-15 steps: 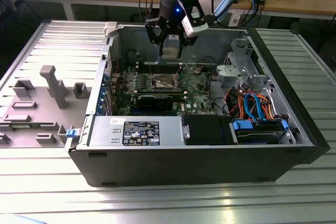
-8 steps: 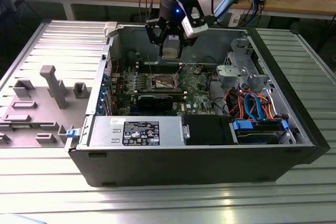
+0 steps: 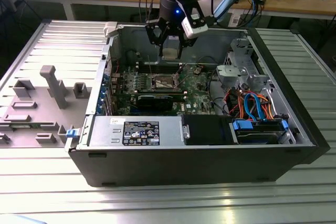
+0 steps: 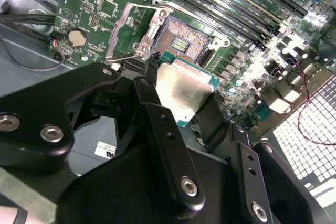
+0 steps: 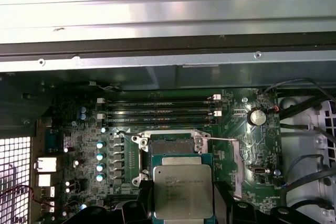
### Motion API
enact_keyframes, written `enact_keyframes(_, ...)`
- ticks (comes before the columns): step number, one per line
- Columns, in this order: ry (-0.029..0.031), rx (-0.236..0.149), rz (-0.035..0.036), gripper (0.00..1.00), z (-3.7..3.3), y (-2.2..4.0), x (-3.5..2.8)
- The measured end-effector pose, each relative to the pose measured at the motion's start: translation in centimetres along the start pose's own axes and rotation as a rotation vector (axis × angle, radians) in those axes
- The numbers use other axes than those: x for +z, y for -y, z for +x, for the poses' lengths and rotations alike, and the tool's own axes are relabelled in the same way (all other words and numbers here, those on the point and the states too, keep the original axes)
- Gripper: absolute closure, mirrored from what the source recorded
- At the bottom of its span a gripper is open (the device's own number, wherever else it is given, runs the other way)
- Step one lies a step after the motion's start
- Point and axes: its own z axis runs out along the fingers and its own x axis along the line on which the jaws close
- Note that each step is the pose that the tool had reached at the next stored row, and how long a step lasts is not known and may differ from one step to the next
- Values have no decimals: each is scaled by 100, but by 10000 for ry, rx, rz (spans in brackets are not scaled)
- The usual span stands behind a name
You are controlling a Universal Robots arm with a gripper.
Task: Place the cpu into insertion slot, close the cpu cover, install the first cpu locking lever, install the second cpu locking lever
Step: 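Place the cpu into insertion slot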
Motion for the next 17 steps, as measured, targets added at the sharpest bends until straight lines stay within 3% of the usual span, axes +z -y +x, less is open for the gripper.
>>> enact_keyframes(17,0,0,1,45,-1,3,37)
